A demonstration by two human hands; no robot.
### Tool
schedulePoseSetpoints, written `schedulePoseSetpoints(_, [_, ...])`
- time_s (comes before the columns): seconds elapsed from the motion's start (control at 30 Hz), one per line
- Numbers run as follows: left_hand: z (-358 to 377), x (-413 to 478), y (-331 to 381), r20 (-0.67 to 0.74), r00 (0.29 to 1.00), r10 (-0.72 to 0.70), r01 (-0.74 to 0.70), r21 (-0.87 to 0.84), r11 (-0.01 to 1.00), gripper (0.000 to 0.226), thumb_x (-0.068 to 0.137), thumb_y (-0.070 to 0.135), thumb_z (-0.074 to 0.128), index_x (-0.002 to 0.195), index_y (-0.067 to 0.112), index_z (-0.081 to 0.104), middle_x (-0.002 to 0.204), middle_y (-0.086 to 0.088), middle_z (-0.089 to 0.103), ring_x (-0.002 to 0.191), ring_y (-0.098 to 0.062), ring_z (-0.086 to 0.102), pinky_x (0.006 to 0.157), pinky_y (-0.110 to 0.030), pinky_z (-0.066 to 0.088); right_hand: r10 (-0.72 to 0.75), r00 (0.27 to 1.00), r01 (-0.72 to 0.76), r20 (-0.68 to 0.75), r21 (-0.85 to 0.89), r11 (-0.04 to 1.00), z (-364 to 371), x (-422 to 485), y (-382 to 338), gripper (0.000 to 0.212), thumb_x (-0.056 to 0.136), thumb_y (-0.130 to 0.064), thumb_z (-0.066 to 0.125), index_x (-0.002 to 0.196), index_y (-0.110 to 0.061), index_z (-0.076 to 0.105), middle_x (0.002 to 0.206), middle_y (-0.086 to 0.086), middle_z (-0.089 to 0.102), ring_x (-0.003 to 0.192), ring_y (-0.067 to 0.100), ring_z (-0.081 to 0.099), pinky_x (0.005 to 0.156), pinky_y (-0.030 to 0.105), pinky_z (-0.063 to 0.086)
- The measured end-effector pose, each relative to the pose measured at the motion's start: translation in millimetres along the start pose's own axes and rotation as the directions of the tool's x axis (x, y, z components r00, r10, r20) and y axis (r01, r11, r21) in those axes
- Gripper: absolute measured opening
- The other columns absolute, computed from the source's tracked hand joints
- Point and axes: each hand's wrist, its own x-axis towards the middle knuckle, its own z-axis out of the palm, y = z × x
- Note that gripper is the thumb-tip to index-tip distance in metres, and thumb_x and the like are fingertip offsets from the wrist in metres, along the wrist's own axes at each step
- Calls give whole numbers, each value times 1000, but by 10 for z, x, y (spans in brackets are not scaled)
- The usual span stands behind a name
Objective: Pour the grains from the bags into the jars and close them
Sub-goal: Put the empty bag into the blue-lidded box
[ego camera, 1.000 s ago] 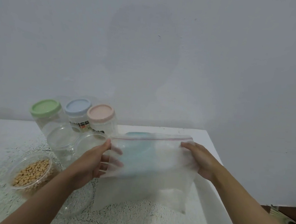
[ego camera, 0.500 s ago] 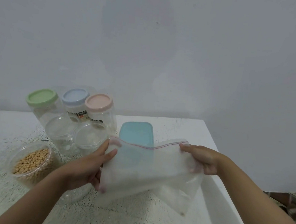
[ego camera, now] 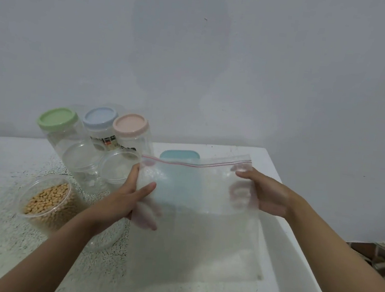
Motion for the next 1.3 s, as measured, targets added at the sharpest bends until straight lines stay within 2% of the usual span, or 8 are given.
schedulePoseSetpoints(0.1, [5, -12, -107, 23, 998, -57, 56, 51, 997, 45, 102, 42, 50, 118, 70, 17, 101, -6, 78, 85, -43, 75, 80, -56, 61, 133, 991, -129, 29, -111, 985, -19, -4, 101, 25, 98, -32, 65, 118, -18, 62, 98, 26, 66, 84, 41, 69, 74, 49, 59])
schedulePoseSetpoints(0.23, [-31, -4, -181, 81, 994, -79, 71, 96, 993, 26, 102, 49, 44, 128, 53, 46, 105, -10, 76, 90, -40, 75, 86, -56, 59, 121, 985, -141, -120, -173, 975, -52, 71, 193, 15, 102, -23, 60, 113, -14, 59, 76, 13, 68, 58, 25, 66, 51, 30, 52])
schedulePoseSetpoints(0.33, [-33, 117, -249, -4, 993, -120, 121, 1, 993, 53, 100, 60, 36, 117, 22, 69, 104, -13, 76, 94, -33, 74, 91, -47, 59, 10, 977, -38, -212, -131, 991, -90, 148, 246, 14, 100, -7, 58, 113, -4, 61, 81, 16, 69, 68, 29, 70, 57, 34, 55])
schedulePoseSetpoints(0.43, [6, 273, -341, -76, 953, -294, 265, -264, 927, 66, 107, 53, 32, 108, 0, 70, 102, -30, 72, 85, -37, 74, 76, -42, 61, -70, 942, 21, -327, -152, 988, -93, 211, 315, 15, 93, 3, 60, 106, -2, 65, 92, 21, 71, 72, 29, 71, 65, 36, 55])
schedulePoseSetpoints(0.6, [96, 418, -400, -165, 907, -387, 311, -355, 881, 21, 103, 21, 50, 99, 5, 63, 84, -17, 73, 68, -29, 72, 67, -37, 58, -108, 895, 28, -433, -188, 982, -22, 245, 409, 17, 86, 2, 63, 99, -8, 62, 81, 16, 74, 68, 30, 66, 63, 35, 48])
schedulePoseSetpoints(0.77, [218, 497, -479, -162, 893, -420, 357, -311, 881, 32, 104, 36, 52, 91, 8, 57, 75, -14, 66, 62, -26, 63, 58, -33, 58, -134, 850, 79, -509, -128, 989, -16, 257, 444, 11, 86, 2, 58, 94, -5, 61, 75, 14, 68, 60, 27, 57, 52, 30, 40])
schedulePoseSetpoints(1.07, [264, 551, -350, -352, 936, -2, 56, 145, 988, 26, 105, 19, 51, 83, 5, 53, 82, -13, 67, 72, -25, 67, 68, -38, 61, -160, 842, 140, -515, -77, 987, -122, 316, 541, 11, 93, -12, 71, 100, -6, 64, 77, 11, 72, 61, 23, 65, 63, 33, 52])
schedulePoseSetpoints(1.3, [177, 490, 176, -278, 831, 482, -186, 678, 711, 33, 108, 32, 43, 83, 10, 46, 73, -10, 62, 56, -18, 67, 48, -32, 54, -176, 830, 146, -529, -99, 984, -131, 326, 540, 11, 92, -10, 72, 100, -5, 67, 79, 11, 73, 65, 24, 66, 63, 32, 54])
